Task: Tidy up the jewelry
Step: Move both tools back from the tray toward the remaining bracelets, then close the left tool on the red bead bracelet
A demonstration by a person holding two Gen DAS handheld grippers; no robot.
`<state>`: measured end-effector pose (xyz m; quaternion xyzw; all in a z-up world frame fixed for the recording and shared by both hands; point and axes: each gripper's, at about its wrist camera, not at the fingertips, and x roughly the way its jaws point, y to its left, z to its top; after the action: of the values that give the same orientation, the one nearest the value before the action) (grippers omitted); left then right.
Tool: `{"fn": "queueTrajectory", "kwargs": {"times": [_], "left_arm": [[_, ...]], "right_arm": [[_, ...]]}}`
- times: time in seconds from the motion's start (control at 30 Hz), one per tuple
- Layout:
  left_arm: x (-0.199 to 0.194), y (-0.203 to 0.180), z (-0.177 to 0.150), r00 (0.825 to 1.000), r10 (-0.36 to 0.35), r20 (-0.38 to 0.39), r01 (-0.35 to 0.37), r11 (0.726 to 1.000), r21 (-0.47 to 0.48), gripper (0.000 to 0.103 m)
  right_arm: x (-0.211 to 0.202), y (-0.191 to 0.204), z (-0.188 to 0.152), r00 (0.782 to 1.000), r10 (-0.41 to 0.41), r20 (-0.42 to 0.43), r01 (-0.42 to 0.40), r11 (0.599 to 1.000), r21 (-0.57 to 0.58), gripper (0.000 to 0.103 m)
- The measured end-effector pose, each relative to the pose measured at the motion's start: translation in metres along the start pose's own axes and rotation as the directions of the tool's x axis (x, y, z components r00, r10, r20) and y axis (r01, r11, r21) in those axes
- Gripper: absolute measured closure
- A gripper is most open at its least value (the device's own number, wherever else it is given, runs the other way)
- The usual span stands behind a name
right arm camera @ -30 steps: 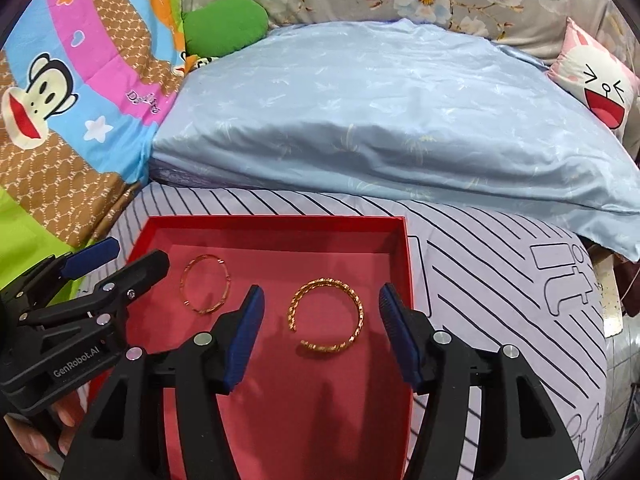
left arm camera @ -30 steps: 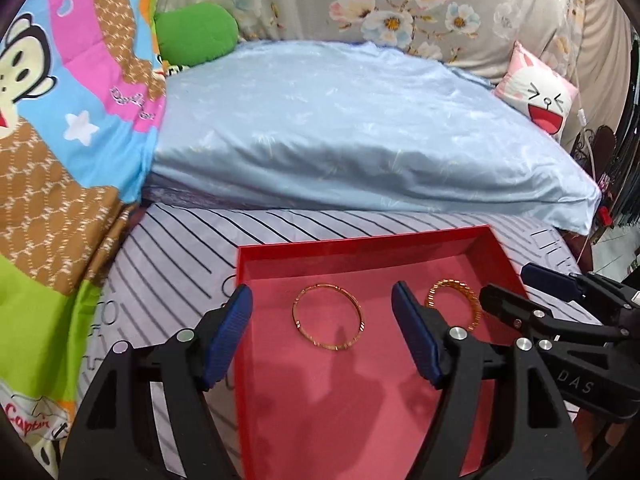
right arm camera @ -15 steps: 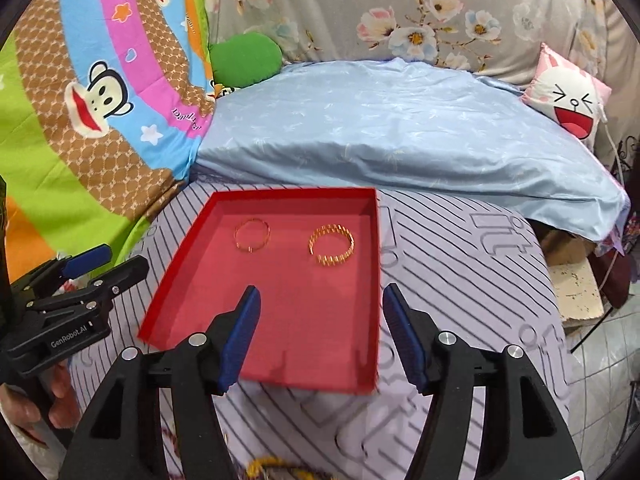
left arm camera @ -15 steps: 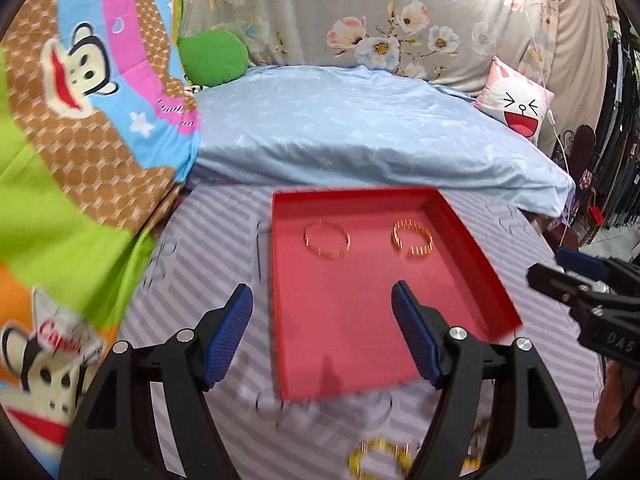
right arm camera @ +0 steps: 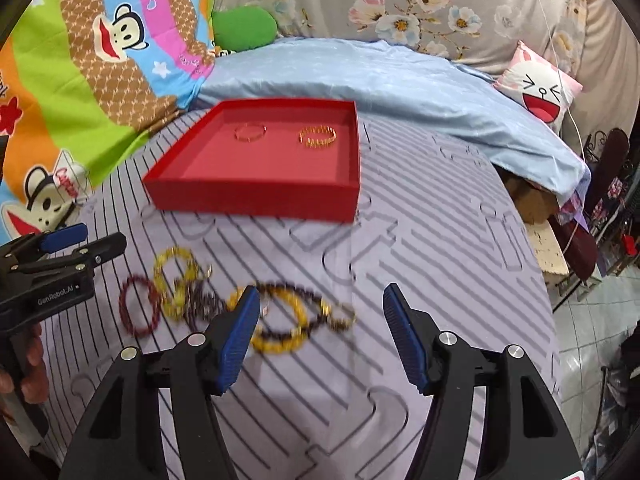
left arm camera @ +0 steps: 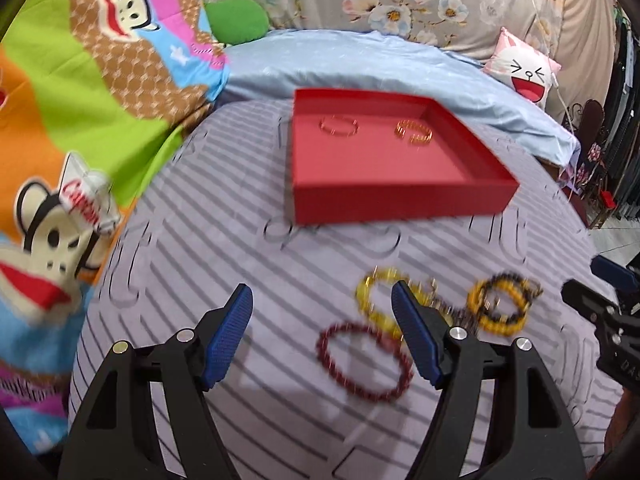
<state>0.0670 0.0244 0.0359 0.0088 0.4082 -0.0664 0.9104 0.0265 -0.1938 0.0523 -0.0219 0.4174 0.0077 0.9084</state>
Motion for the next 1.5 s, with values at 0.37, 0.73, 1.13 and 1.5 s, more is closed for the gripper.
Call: {"fn": "queueTrajectory", "kwargs": {"times": [0.37,0.73,1.13,1.5], "left_arm": [[0.012,0.004,-0.039,0.998,0.029,-0.050,-0.031,0.999,-0.038,0.036],[0.019,-0.008,-0.046,0.997,0.054,-0.051,-0.054,0.998,-0.008,0.051],[0.011,-0.008,-0.051,0.999,0.013,-0.032,-0.013,1.000,-0.019,0.095],[0.011,-0.010,-0.052,0.999,0.005,-0.031,-0.006,1.000,-0.020,0.095]], "right_arm": [[0.003,0.000,-0.046,0.998,0.020,-0.062,-0.015,0.997,0.074,0.041],[0.005,0.002,-0.053,0.998,0.027,-0.062,-0.021,0.995,0.095,0.041],[0.013,-0.011,-0.041,0.997,0.050,-0.050,-0.042,0.986,0.160,0.041],[0.029,-0.006,-0.028,0.989,0.140,-0.055,-0.125,0.966,0.227,0.061]]}}
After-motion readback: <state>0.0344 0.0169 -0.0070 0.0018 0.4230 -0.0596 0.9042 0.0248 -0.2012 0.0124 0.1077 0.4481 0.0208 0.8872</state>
